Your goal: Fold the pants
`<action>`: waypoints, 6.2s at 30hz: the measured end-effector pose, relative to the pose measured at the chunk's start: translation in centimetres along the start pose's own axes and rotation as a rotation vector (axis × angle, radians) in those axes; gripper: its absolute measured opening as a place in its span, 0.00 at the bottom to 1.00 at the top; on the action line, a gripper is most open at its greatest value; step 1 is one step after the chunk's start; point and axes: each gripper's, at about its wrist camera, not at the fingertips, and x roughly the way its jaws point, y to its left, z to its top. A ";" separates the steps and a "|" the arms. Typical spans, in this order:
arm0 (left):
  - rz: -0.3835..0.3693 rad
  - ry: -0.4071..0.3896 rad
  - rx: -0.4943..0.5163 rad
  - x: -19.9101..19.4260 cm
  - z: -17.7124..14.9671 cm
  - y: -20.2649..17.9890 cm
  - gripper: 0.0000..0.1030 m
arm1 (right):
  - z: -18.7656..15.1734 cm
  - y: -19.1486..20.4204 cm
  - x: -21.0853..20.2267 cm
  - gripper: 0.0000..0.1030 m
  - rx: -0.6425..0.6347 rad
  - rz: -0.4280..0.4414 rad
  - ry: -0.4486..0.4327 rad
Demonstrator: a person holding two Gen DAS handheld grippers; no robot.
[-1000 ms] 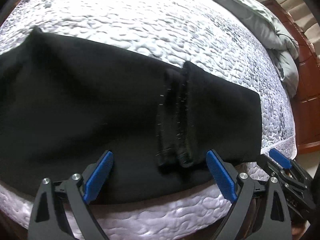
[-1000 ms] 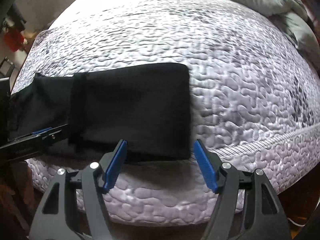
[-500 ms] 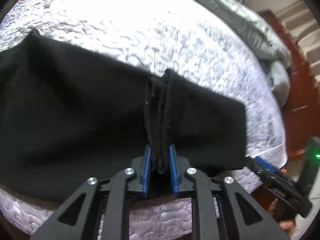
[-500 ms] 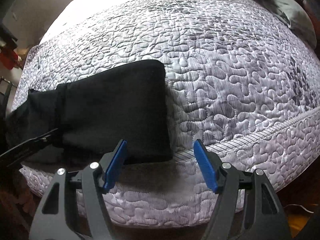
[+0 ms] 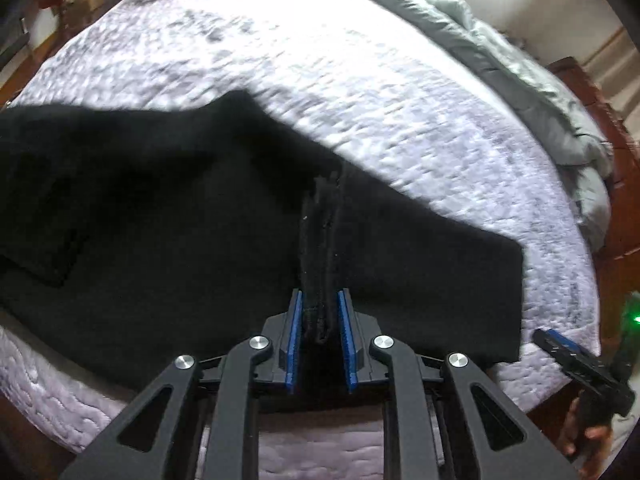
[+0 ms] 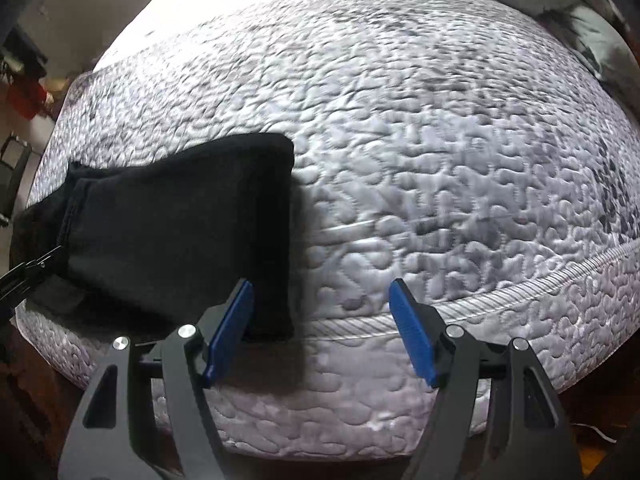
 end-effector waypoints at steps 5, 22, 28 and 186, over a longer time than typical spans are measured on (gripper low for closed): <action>0.005 0.033 0.012 0.3 -0.2 1.4 0.29 | 0.1 0.8 2.4 0.69 -0.030 -0.044 0.050; -0.118 0.041 0.071 0.8 3.9 -3.8 0.35 | 7.2 4.9 1.3 0.69 -0.078 0.159 0.020; -0.080 0.088 0.071 3.8 3.6 -3.2 0.32 | 7.2 3.1 6.1 0.70 -0.007 0.112 0.112; 0.118 -0.066 -0.032 -4.6 1.9 11.4 0.79 | 5.7 22.0 3.8 0.50 -0.324 0.280 0.134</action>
